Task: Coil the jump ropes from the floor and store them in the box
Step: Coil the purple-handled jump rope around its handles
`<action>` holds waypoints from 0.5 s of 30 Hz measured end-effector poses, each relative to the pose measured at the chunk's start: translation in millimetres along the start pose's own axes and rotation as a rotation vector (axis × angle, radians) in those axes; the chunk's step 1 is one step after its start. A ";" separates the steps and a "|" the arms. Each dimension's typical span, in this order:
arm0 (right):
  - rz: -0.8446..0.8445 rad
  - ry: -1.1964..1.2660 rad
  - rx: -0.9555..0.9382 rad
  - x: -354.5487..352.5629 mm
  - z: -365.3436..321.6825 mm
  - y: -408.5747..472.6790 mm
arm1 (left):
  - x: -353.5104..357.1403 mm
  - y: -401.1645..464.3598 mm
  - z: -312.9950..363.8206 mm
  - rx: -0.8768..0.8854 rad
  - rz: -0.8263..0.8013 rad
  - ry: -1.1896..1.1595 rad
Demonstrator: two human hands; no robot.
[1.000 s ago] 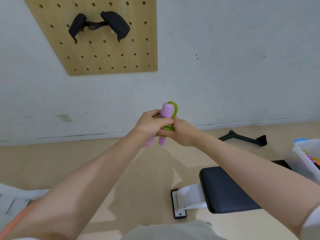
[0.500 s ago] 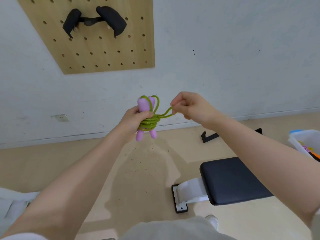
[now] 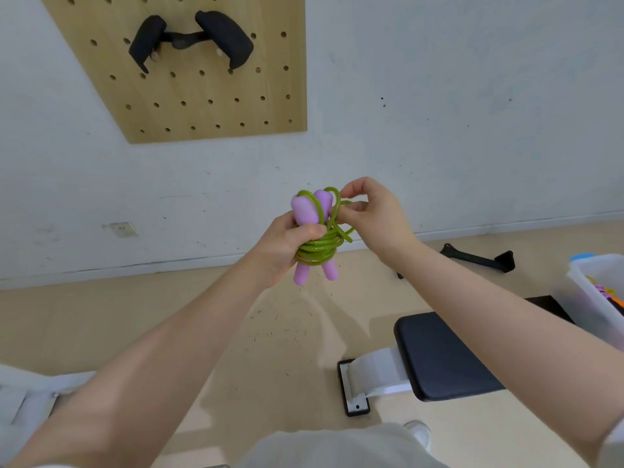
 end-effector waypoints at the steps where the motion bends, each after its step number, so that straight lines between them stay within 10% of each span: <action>1: 0.038 0.004 0.027 -0.1 4.3 0.8 | -2.3 -0.9 1.7 0.007 0.042 0.056; 15: 0.059 0.264 0.365 15.6 32.4 3.2 | -21.3 0.6 -7.3 0.013 0.320 0.323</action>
Point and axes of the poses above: each hand's wrist, its own y-axis towards the middle knuckle, its own x-axis out of the palm, z = x × y, the point moved 8 cm from there along y, towards the middle knuckle, and after that the axes turned 5 degrees about x, right-handed, at the moved point
